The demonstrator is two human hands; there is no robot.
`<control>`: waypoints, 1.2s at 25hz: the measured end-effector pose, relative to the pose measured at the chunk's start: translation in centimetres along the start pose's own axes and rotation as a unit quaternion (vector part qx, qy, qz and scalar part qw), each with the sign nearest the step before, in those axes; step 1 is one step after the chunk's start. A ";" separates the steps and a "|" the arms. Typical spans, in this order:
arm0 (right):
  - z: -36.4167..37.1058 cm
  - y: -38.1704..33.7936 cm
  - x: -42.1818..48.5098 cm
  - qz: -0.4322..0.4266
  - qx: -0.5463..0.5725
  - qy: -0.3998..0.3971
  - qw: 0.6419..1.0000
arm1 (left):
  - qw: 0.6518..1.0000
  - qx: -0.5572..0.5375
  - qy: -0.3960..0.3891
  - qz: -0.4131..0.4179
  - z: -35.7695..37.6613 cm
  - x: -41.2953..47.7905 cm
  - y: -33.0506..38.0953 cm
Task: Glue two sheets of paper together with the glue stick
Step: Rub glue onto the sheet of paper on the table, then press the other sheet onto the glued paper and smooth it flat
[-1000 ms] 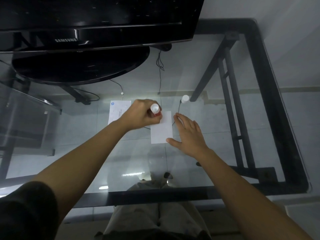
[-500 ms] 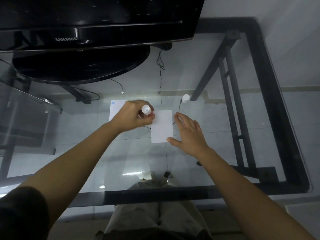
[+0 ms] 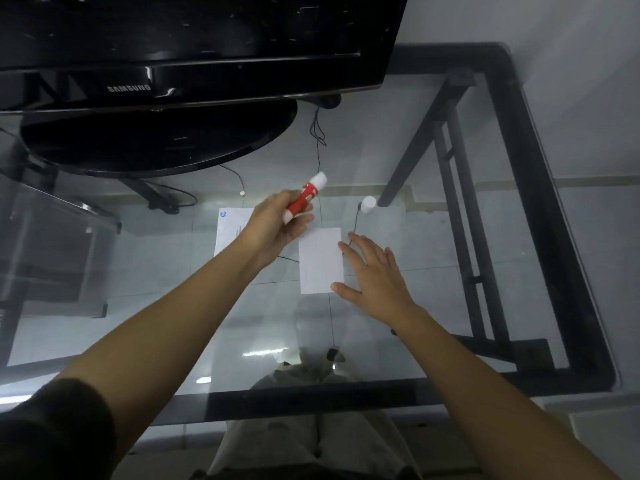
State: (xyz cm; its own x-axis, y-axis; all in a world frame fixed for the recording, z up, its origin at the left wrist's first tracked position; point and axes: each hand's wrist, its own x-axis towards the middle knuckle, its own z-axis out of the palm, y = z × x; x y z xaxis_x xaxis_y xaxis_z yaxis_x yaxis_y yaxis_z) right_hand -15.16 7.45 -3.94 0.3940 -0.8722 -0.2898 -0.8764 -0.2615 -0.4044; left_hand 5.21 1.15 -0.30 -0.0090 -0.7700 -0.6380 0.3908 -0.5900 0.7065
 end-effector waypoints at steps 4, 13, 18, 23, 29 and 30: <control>0.0 0.0 0.0 -0.005 -0.013 -0.013 1.000 | 0.977 0.183 -0.026 0.109 3.2 2.4 1.9; 0.1 -0.2 0.0 -0.002 -0.026 -0.030 0.999 | 0.746 0.547 -0.063 0.375 5.0 4.6 1.4; 0.1 -0.2 0.0 0.000 -0.034 -0.036 0.999 | 0.732 0.564 -0.060 0.378 4.7 5.1 1.2; 0.0 -0.2 0.0 0.000 -0.034 -0.035 0.999 | 0.778 0.528 -0.054 0.337 4.3 3.6 1.5; -0.1 -0.1 0.0 0.007 -0.024 -0.042 0.999 | 0.754 0.574 0.031 0.317 -5.4 -1.2 1.1; -0.2 -0.2 0.0 0.005 -0.024 -0.038 0.999 | 0.736 0.598 0.047 0.315 -7.4 -2.0 0.7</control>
State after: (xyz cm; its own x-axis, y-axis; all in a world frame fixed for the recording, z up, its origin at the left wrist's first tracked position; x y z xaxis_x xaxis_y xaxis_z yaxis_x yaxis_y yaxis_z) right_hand -15.00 7.38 -3.68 0.4029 -0.8415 -0.3599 -0.8922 -0.2735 -0.3594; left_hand 12.28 4.04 -0.77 -0.0865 -0.9951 -0.0471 -0.7995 0.0411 0.5993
